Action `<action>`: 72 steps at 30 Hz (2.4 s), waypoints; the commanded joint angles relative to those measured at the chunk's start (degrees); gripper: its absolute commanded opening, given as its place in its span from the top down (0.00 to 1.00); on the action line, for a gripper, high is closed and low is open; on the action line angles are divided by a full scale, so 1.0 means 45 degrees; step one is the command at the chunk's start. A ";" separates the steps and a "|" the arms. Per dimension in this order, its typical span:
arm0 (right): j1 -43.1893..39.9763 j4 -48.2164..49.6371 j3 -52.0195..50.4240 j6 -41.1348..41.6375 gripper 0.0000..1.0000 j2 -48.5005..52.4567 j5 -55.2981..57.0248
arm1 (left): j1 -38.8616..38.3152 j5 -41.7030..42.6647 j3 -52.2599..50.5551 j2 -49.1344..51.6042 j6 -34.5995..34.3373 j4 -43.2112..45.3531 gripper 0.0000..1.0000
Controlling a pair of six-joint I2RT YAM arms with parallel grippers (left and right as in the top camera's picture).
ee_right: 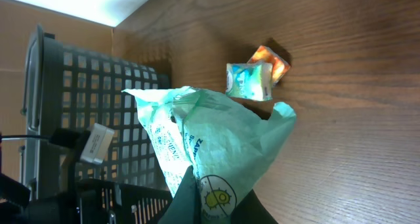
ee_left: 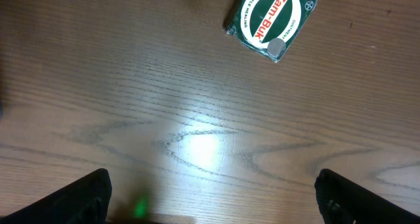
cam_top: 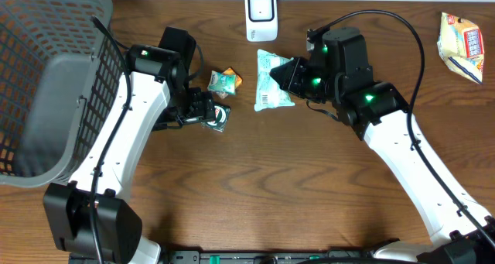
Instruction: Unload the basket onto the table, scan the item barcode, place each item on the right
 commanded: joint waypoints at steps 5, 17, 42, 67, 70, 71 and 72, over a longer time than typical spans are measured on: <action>0.0019 -0.0073 0.0136 0.0029 0.98 0.0092 0.0257 | 0.0000 -0.0019 0.0136 0.0049 0.0083 -0.0083 0.02; 0.0253 -0.0869 0.0121 -0.2341 0.99 0.0233 0.3813 | 0.0000 -0.0024 0.0136 0.0049 0.0083 -0.0083 0.03; 0.1540 -0.4143 0.0131 -0.5299 0.73 0.6198 1.3901 | 0.0000 -0.0024 0.0136 0.0049 0.0083 -0.0078 0.03; 0.0471 -0.7407 0.3313 -0.5372 0.24 0.6217 0.9908 | 0.0000 -0.0024 0.0136 0.0049 0.0083 -0.0083 0.02; -0.0296 -0.6989 0.2710 -0.6003 0.23 0.6217 0.8403 | 0.0000 -0.0024 0.0136 0.0049 0.0083 -0.0083 0.02; -0.0631 -0.6625 0.2361 -0.6421 0.23 0.6217 0.7533 | 0.0000 -0.0024 0.0136 0.0049 0.0083 -0.0083 0.02; -0.0826 -0.6348 0.2089 -0.6654 0.23 0.6217 0.7062 | 0.0000 -0.0024 0.0136 0.0049 0.0083 -0.0078 0.03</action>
